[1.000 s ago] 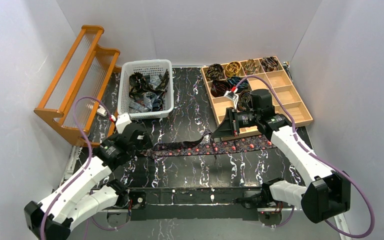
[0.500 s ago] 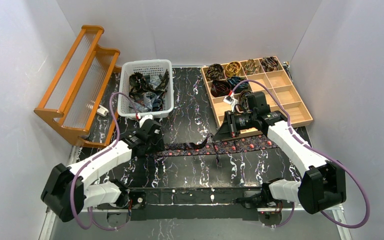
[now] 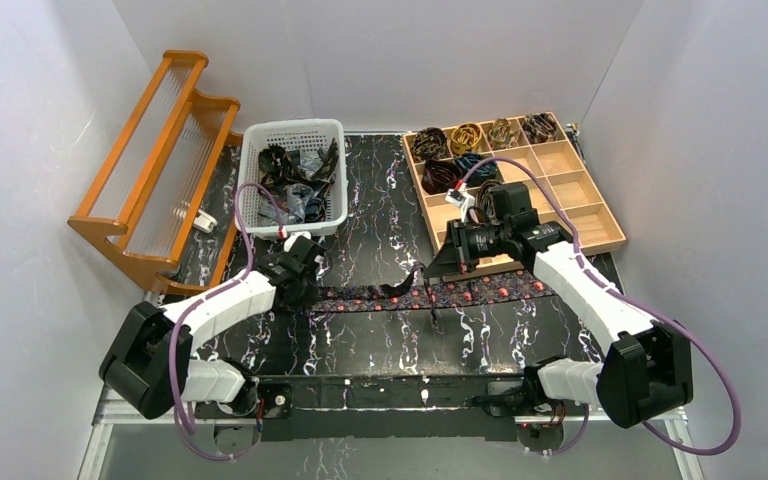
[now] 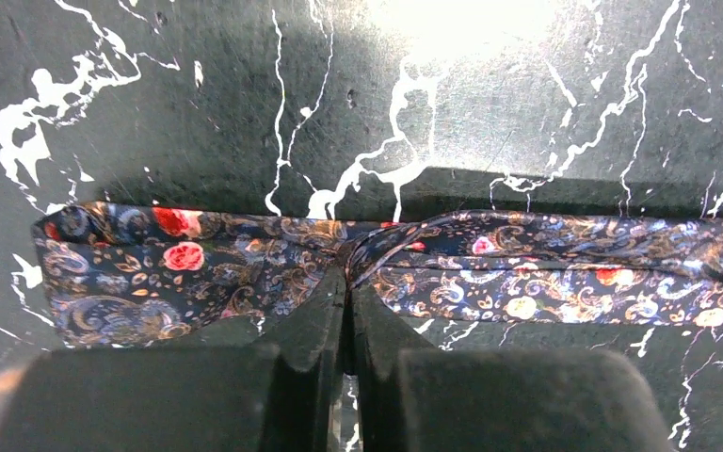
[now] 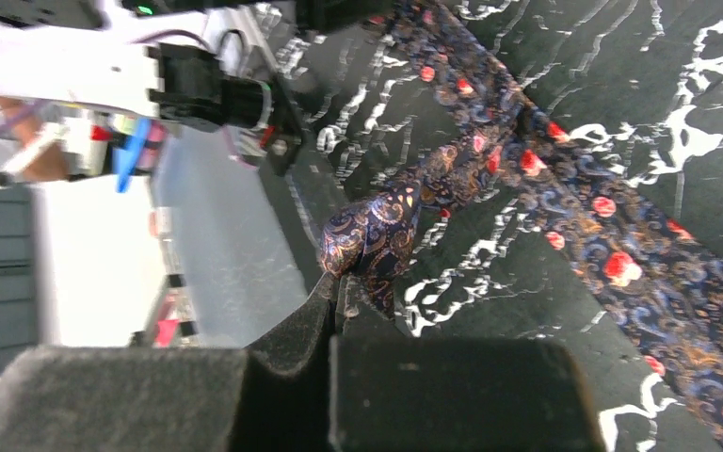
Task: Roll the ties
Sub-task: Flatten out the tie at the center of the board.
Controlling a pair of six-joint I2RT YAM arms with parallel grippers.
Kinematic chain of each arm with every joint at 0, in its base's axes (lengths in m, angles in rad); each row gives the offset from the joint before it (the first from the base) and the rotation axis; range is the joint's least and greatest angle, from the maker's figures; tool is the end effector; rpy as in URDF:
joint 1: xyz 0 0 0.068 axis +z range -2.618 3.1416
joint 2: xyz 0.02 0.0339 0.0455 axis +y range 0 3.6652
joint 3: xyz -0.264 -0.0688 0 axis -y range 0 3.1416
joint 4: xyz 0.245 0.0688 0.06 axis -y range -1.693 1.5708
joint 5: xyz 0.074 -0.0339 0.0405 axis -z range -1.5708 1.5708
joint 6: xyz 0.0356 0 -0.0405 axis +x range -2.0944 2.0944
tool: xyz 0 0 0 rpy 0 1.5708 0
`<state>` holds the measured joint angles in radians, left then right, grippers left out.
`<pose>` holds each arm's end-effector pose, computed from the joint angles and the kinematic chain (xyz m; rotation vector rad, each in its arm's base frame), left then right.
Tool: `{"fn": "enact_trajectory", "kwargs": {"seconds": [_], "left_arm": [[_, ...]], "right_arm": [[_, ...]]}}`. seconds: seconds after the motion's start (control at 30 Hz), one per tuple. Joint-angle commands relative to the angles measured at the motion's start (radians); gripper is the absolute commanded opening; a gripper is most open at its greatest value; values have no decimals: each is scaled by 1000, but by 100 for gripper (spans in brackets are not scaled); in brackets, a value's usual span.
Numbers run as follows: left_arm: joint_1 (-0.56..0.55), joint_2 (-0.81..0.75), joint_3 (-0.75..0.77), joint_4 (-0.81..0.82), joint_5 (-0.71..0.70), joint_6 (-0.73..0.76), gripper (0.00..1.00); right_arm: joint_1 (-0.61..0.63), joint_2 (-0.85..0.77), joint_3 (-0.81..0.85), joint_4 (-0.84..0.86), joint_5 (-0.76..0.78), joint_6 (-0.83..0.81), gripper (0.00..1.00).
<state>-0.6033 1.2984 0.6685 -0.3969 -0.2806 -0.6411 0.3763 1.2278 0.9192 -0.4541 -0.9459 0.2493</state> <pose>0.2018 -0.1271 0.1793 -0.1479 2.5362 -0.1213 0.2232 0.1192 0.2794 -0.6434 2.2468 1.4119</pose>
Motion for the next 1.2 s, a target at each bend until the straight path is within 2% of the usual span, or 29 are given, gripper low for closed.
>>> {"fn": "enact_trajectory", "kwargs": {"seconds": [0.0, 0.1, 0.17, 0.23, 0.3, 0.37, 0.43, 0.53, 0.57, 0.63, 0.77, 0.9, 1.0, 1.17], "left_arm": [[10, -67, 62, -35, -17, 73, 0], [12, -175, 130, -117, -16, 152, 0], [14, -250, 195, -181, 10, 232, 0], [17, -306, 262, -273, 14, 292, 0], [19, -332, 329, -359, -30, 321, 0], [20, -330, 385, -433, -135, 301, 0], [20, -329, 385, -427, -189, 324, 2], [20, -302, 385, -431, -190, 401, 4], [20, -289, 392, -444, -208, 405, 6], [20, -265, 402, -468, -227, 403, 8], [22, -241, 404, -478, -110, 410, 11], [32, -192, 392, -485, 117, 417, 12], [54, -163, 368, -443, 326, 428, 6], [84, -150, 352, -416, 360, 413, 5]], "right_arm": [[109, 9, 62, 18, 191, -63, 1], [254, 67, 87, -41, 437, -104, 1], [286, 102, 107, -91, 594, -116, 1], [288, 113, 113, -117, 671, -117, 1], [289, 96, 102, -108, 665, -127, 1], [291, 56, 85, -79, 605, -131, 1], [291, 8, 53, -22, 522, -127, 1], [291, -65, -4, 47, 455, -110, 1], [291, -78, -15, 45, 471, -102, 1], [291, -74, -11, -7, 599, -83, 1], [291, 4, 30, -86, 880, -11, 1], [309, 84, 87, -44, 902, -1, 1], [388, 134, 143, -12, 898, -91, 4], [485, 171, 205, 104, 1144, -210, 1]]}}
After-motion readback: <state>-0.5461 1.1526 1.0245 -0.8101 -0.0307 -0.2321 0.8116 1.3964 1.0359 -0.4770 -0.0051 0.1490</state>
